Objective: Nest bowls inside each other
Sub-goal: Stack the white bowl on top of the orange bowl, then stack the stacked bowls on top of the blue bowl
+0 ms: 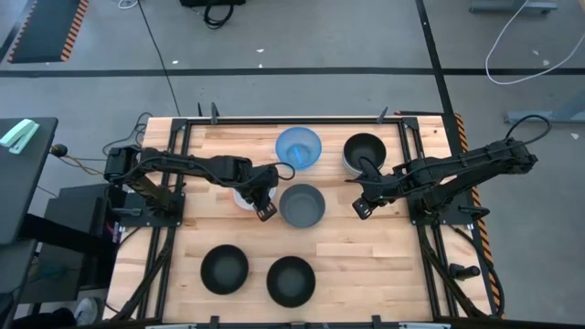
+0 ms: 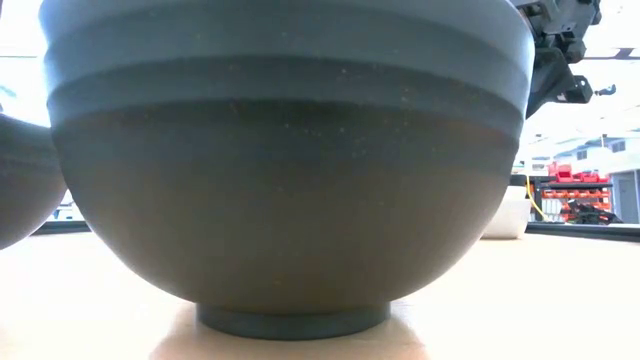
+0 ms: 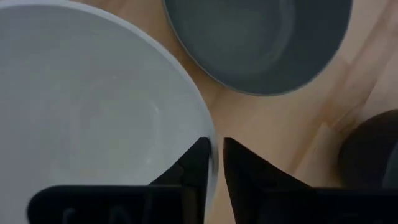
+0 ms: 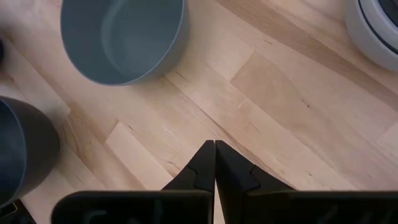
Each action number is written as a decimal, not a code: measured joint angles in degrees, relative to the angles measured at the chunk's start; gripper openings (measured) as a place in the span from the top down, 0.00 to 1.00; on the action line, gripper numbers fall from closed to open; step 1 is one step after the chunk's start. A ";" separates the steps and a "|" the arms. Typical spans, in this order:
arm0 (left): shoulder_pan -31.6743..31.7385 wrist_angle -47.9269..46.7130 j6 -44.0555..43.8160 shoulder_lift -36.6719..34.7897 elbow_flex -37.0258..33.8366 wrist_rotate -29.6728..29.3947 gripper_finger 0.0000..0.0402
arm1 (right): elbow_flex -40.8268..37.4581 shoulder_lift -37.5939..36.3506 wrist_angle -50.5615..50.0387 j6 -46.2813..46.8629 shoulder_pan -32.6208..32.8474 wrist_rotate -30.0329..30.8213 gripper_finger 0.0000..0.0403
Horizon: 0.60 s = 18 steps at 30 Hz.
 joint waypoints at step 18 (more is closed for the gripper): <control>-0.92 -1.40 0.38 -0.02 0.04 0.95 0.76 | 0.00 0.01 -0.02 -0.81 0.00 0.47 0.96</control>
